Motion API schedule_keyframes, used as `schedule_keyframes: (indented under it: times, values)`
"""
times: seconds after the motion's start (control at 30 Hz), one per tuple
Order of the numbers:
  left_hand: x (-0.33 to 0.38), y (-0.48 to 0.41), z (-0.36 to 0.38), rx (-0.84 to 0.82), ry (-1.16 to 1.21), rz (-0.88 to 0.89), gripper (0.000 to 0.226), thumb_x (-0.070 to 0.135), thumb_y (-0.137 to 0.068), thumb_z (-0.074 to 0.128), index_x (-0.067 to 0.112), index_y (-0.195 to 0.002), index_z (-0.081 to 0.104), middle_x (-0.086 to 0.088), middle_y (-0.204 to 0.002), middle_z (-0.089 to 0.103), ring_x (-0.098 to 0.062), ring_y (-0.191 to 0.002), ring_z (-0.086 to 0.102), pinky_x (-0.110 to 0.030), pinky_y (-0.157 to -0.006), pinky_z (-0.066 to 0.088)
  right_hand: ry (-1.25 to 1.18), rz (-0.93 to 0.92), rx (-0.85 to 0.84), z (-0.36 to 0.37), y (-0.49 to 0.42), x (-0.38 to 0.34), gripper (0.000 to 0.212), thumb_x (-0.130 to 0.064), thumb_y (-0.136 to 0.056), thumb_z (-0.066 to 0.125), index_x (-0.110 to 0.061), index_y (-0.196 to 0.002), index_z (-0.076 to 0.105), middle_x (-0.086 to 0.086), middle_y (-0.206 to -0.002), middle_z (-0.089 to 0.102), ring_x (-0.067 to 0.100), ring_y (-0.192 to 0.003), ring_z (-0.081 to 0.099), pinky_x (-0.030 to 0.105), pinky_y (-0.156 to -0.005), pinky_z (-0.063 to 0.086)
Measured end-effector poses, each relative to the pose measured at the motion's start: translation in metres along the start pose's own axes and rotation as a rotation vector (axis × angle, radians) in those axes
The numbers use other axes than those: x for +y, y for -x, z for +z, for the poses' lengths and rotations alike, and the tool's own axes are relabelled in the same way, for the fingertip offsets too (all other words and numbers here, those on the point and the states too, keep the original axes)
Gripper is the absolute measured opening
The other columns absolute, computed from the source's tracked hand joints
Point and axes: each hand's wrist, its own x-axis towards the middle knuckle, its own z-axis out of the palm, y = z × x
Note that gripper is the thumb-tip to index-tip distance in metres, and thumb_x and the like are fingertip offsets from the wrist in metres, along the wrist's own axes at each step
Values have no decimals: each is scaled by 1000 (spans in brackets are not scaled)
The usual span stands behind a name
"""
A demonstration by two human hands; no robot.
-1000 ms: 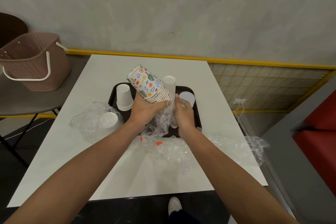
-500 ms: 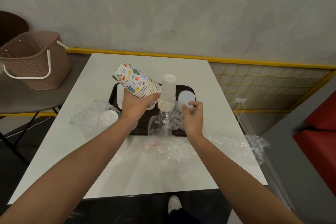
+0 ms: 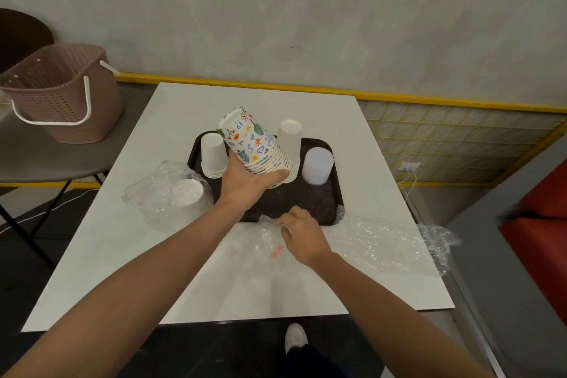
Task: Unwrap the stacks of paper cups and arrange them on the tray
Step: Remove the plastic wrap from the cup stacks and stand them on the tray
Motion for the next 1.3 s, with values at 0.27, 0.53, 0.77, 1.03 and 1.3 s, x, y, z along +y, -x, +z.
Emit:
schedule_keyframes:
  times: [0.27,0.53,0.77,1.03,1.3]
  values:
    - [1,1,1,-12,3,1,87,19,-63,88,18,-135,40,4,-124,57,-7,-111,52,-25,-96,44,2,36,-46,-7,-4,0,33,-37,-95,48,-23,-123,60,-2,-128,51,15,-119,43,32,-104,30]
    - [-6,-7,-1,1,-3,-24,88,24,-60,90,19,-133,41,4,-123,60,-12,-113,56,-33,-99,47,-302,147,135,-27,-19,-6,28,-34,-87,62,-21,-112,66,-1,-127,54,14,-119,45,35,-104,38]
    - [-3,-17,2,33,-10,-49,87,29,-63,88,22,-134,38,8,-121,56,-10,-112,52,-29,-96,45,-560,222,266,-59,-45,-13,27,-22,-92,58,-14,-117,62,3,-121,56,13,-113,52,23,-96,42]
    - [4,-55,2,140,-48,-91,82,28,-64,87,19,-130,39,1,-124,58,-17,-115,55,-32,-93,46,-716,192,251,-96,-95,-30,29,-25,-96,49,-18,-123,59,1,-133,52,16,-121,49,22,-96,36]
    - [12,-94,15,284,-89,-125,81,21,-65,86,14,-129,37,-2,-122,56,-22,-115,56,-37,-93,47,-757,99,-27,-121,-147,-47,42,-31,-102,31,-16,-139,44,1,-145,45,13,-132,41,14,-93,28]
